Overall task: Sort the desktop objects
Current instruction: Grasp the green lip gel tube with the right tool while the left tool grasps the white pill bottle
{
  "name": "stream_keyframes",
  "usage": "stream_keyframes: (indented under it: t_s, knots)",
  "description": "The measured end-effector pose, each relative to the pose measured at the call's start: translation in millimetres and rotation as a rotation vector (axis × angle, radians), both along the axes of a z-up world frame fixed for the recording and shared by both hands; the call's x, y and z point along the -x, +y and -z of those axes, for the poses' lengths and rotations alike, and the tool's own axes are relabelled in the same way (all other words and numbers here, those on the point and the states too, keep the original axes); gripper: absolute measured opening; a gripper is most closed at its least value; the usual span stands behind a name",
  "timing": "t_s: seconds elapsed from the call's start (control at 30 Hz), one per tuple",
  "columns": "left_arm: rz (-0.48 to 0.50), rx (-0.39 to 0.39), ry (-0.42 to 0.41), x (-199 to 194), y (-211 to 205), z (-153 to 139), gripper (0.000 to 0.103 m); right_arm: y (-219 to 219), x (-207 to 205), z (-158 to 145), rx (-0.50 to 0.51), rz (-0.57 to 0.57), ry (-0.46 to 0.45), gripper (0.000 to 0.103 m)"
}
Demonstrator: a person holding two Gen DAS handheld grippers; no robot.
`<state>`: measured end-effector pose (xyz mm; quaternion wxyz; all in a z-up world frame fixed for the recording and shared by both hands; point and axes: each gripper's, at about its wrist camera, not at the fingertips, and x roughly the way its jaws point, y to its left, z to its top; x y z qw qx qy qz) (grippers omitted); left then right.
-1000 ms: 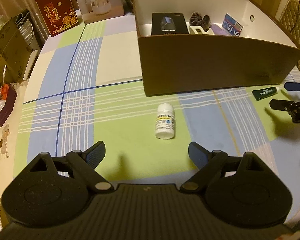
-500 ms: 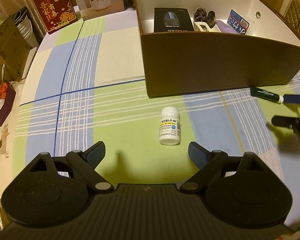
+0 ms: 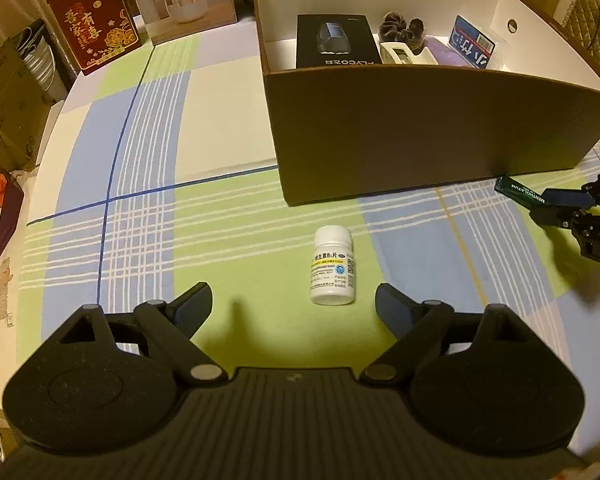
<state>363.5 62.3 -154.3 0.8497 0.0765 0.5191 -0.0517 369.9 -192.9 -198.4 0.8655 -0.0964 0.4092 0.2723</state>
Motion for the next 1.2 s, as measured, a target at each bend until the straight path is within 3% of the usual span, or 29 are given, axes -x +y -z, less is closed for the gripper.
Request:
stream_keyframes:
  t_s: [0.27,0.57,0.77,0.97,1.03,1.2]
  knots:
    - [0.020,0.008,0.001,-6,-3,6,0.079,-8,21,-4,0.006,0.069,0.035,0.013]
    - [0.067,0.005,-0.005,-14,-13,12,0.075,-43,41,-9,0.041,0.320,0.045,0.013]
    - [0.115,0.009,-0.009,-24,-25,19,0.060,-51,49,-11,0.043,0.368,0.055,0.013]
    - [0.137,0.037,0.009,-30,-30,27,0.038,-56,58,-13,0.036,0.384,0.056,0.013]
    - [0.142,0.052,0.004,-29,-31,27,0.025,-56,56,-12,0.033,0.385,0.057,0.013]
    - [0.132,0.083,0.013,-21,-27,27,0.023,-57,57,-12,0.025,0.391,0.055,0.013]
